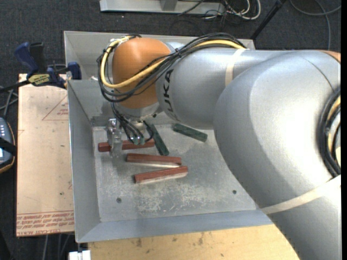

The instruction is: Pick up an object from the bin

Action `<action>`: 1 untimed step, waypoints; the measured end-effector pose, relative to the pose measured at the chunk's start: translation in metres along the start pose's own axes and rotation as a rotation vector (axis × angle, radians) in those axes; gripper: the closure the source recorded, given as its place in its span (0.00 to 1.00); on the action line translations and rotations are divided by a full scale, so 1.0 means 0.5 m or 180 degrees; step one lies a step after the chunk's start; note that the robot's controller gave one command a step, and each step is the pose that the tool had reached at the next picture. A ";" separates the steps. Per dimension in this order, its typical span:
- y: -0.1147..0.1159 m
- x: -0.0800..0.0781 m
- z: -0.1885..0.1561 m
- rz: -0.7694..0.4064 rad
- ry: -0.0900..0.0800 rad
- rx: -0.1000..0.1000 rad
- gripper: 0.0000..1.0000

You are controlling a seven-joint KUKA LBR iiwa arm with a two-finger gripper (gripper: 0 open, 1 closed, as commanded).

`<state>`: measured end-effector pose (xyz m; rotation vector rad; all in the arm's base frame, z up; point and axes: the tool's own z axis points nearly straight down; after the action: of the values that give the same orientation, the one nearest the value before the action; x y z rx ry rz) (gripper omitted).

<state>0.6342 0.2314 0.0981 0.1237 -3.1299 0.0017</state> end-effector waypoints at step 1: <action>-0.006 0.016 -0.136 -0.0021 -0.0021 -0.0003 1.00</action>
Offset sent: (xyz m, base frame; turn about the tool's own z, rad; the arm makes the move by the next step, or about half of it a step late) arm -0.0675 0.0076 0.0215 0.0476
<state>0.6270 0.2277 0.1662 0.1343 -3.1360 -0.0004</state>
